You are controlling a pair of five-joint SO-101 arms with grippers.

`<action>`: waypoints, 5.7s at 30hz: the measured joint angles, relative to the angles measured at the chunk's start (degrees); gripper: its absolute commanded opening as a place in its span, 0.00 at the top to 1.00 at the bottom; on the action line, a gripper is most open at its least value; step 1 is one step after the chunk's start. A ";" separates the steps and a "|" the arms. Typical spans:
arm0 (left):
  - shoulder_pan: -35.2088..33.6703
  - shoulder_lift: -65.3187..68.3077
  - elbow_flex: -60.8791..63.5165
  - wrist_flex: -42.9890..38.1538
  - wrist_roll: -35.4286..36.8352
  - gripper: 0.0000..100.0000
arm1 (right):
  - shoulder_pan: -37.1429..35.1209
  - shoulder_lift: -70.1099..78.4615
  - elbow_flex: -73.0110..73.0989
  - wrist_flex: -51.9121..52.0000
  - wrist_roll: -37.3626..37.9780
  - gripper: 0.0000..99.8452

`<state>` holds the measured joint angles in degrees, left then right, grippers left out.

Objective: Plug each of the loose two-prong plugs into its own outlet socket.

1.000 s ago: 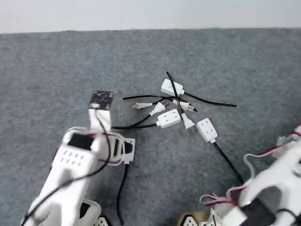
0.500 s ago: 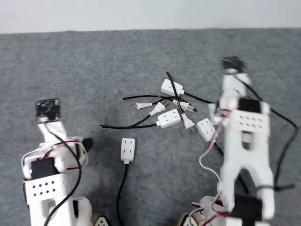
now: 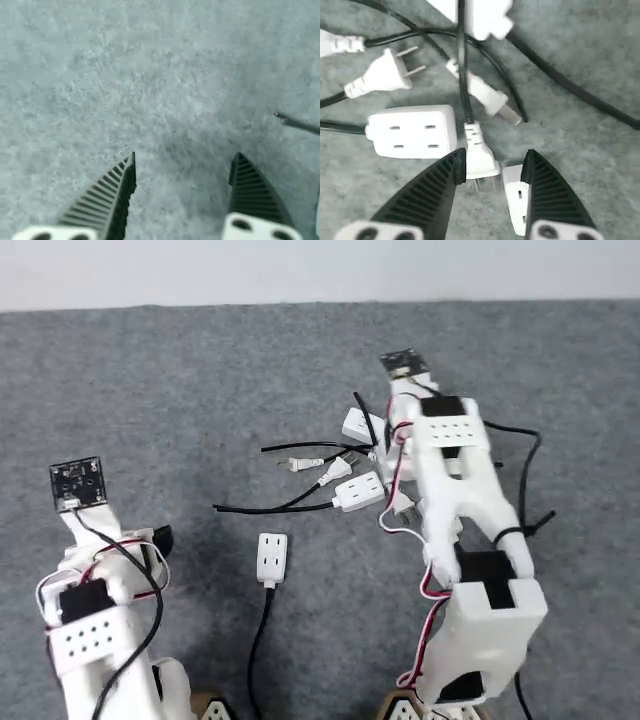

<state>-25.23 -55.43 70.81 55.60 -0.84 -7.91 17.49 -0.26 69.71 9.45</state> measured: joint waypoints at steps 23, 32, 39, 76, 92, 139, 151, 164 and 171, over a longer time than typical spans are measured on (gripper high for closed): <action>-3.52 34.90 -15.03 -7.91 -0.26 0.72 | -2.11 11.43 -2.55 -3.34 9.23 0.88; -3.52 34.90 -15.03 -7.91 -0.26 0.72 | -2.02 12.92 -4.92 -3.34 10.99 0.99; -2.11 34.90 -15.03 -7.91 -0.26 0.72 | -2.02 12.92 -4.92 -3.34 11.08 0.99; 1.14 35.08 -15.03 -7.91 -4.92 0.99 | -4.31 -10.55 -5.98 12.31 6.42 0.99; 8.79 48.35 -23.38 4.22 -28.13 0.99 | -29.10 -45.71 20.75 2.29 -1.76 0.99; 16.97 14.07 2.55 2.46 -44.66 0.99 | -43.25 -49.93 44.92 -22.68 -10.55 0.99; 18.73 -1.41 10.02 2.46 -44.75 0.99 | -39.56 -49.93 45.89 -25.76 -14.86 0.99; 13.36 -3.16 10.90 -7.74 -26.29 0.99 | -34.37 -46.15 47.91 -33.14 -23.38 0.99; 12.40 -3.16 10.90 -9.14 -22.59 0.99 | -33.93 -41.32 47.91 -35.60 -24.44 0.99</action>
<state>-12.84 -58.59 81.71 46.46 -23.43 -41.85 -23.82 47.65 34.11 -14.99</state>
